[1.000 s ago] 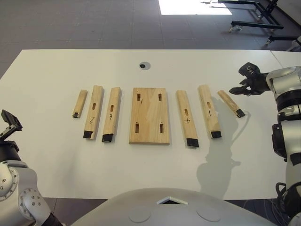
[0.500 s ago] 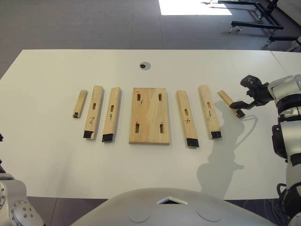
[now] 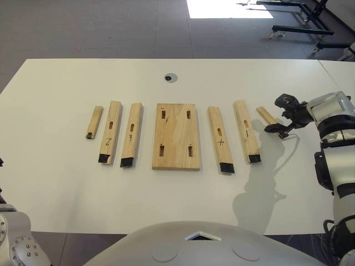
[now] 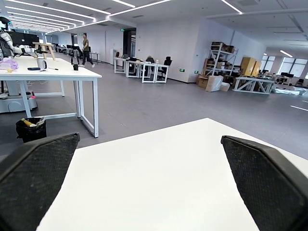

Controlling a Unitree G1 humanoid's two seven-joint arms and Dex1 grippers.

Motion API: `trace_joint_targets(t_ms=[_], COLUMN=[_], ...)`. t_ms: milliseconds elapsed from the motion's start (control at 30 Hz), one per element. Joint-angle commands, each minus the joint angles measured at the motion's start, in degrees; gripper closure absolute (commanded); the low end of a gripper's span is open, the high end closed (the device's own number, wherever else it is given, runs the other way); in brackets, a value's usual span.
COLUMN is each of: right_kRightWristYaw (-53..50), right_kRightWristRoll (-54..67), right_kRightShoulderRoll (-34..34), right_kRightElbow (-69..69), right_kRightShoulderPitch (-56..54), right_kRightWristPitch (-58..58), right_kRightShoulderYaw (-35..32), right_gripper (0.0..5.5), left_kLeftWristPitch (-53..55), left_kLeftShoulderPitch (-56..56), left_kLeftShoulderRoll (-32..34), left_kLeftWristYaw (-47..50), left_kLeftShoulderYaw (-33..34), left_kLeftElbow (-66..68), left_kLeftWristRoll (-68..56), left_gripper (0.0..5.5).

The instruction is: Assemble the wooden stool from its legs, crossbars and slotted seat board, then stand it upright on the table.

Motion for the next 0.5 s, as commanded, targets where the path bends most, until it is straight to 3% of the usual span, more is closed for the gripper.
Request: trace_joint_targets(t_ms=[33,500], right_kRightWristYaw=[-1.34,-3.55], right_kRightWristRoll=[-0.39,-0.52], right_kRightShoulderRoll=[0.84,1.78], right_kRightElbow=[-0.49,-2.04], right_kRightShoulderPitch=[3.15,5.83], right_kRightWristPitch=[0.57,0.20], right_kRightShoulderYaw=[0.43,0.89], right_gripper=[1.15,3.26], left_kLeftWristPitch=[-0.04,0.26], left_kLeftShoulderPitch=[-0.13,-1.05], left_kLeftShoulderRoll=[0.54,1.61], left_kLeftWristYaw=[0.14,0.10], left_kLeftShoulderYaw=[-0.50,-1.44], left_kLeftElbow=[0.26,0.80], left_kLeftWristRoll=[0.14,0.64], left_gripper=[0.10,0.10])
